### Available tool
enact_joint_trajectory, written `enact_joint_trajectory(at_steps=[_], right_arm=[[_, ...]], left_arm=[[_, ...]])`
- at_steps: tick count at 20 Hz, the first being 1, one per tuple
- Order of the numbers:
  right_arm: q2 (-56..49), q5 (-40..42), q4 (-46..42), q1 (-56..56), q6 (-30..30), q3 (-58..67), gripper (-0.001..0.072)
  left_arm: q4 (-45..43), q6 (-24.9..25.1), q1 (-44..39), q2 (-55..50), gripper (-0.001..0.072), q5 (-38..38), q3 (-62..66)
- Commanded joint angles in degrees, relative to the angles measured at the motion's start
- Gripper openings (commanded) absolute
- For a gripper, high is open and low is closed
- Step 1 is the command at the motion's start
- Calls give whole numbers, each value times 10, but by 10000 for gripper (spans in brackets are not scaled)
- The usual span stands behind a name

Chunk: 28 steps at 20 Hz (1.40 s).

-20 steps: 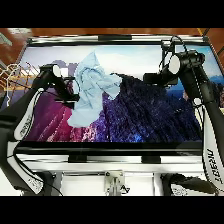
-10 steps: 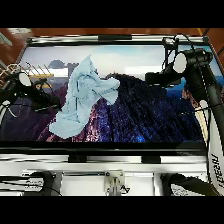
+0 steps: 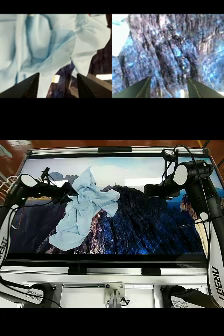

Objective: Fold the shirts.

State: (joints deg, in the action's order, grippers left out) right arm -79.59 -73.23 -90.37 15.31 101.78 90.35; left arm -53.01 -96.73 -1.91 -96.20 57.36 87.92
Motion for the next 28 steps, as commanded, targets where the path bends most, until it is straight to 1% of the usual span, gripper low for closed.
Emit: enact_joint_trajectory(at_steps=[1, 3, 5, 7, 8, 10, 12, 14, 15, 16, 17, 18, 19, 21, 23, 24, 28], right_arm=[[0, -1, 4, 0, 1, 0, 555], [0, -1, 4, 0, 1, 0, 555], [0, -1, 5, 0, 2, 0, 555], [0, 0, 5, 0, 14, 0, 554], [0, 2, 5, 0, 20, 0, 554], [0, 4, 7, 0, 29, 0, 555], [0, 3, 17, 0, 29, 0, 554], [0, 3, 19, 0, 29, 0, 555], [0, 4, 19, 0, 29, 0, 554], [0, 3, 19, 0, 29, 0, 555], [0, 2, 19, 0, 28, 0, 555], [1, 1, 19, 0, 24, 0, 554], [1, 0, 13, 0, 22, 1, 555], [2, 0, 0, -8, 22, 1, 555], [7, 2, 0, -23, 23, 2, 554], [14, 4, 0, -31, 23, 2, 554], [61, 27, 0, -57, 11, 2, 555]], left_arm=[[14, -16, -3, -65, 556, -23, 41], [-17, -15, 6, -68, 550, 3, 52], [-80, -13, 13, -59, 550, 56, 77], [-142, -14, 8, -53, 549, 88, 87], [-155, -16, 3, -56, 549, 98, 87], [-156, -16, -9, -71, 549, 100, 87], [-145, -20, -21, -90, 549, 70, 87], [-116, -20, -30, -108, 547, 43, 87], [-115, -21, -32, -115, 516, 34, 87], [-115, -21, -34, -120, 354, 26, 88], [-114, -19, -34, -121, 164, 24, 88], [-103, 0, -34, -120, 91, 27, 95], [-85, 32, -34, -118, 52, 38, 110], [-79, 74, -37, -101, 51, 68, 150], [-83, 132, -45, -62, 50, 104, 194], [-82, 147, -50, -39, 51, 113, 213], [-56, 153, -99, 36, 51, 141, 311]])
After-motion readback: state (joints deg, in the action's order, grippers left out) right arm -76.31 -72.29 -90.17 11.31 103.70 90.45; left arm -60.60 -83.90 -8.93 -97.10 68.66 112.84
